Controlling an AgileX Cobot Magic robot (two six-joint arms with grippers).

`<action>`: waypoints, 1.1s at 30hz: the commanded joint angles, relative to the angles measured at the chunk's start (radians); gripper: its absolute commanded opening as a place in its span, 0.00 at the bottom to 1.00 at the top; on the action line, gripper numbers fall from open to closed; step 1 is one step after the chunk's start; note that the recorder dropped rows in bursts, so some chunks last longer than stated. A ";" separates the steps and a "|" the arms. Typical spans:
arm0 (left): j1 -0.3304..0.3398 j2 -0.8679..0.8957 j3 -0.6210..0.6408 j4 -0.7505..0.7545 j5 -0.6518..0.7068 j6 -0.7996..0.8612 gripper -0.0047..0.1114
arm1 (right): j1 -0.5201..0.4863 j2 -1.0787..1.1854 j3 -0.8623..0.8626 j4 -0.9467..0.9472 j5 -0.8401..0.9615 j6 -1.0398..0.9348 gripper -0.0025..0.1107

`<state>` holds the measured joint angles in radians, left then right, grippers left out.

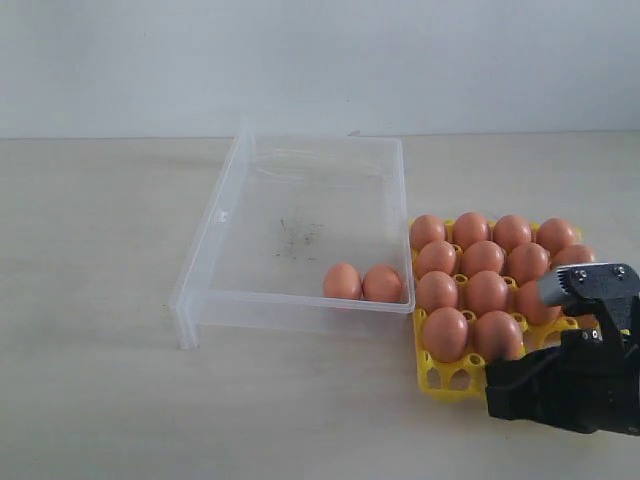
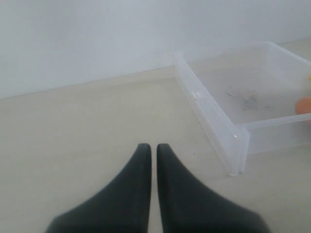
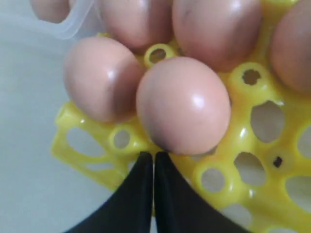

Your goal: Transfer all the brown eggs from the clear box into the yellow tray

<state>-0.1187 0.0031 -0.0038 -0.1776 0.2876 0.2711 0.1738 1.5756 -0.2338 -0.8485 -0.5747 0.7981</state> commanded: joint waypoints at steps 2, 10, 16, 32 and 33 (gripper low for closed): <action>-0.006 -0.003 0.004 0.002 -0.002 0.000 0.07 | -0.002 -0.150 0.001 -0.269 -0.176 0.160 0.02; -0.006 -0.003 0.004 0.002 -0.002 0.000 0.07 | -0.002 -0.675 0.040 -0.235 -0.284 -0.191 0.02; -0.006 -0.003 0.004 0.002 -0.002 0.000 0.07 | -0.002 -0.767 0.129 0.195 -0.101 -0.516 0.02; -0.006 -0.003 0.004 0.002 -0.002 0.000 0.07 | -0.002 -0.765 0.234 0.529 -0.140 -0.621 0.02; -0.006 -0.003 0.004 0.002 -0.002 0.000 0.07 | -0.002 -0.765 0.234 0.529 -0.145 -0.610 0.02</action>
<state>-0.1187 0.0031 -0.0038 -0.1776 0.2876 0.2711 0.1737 0.8135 -0.0061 -0.3268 -0.7097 0.1624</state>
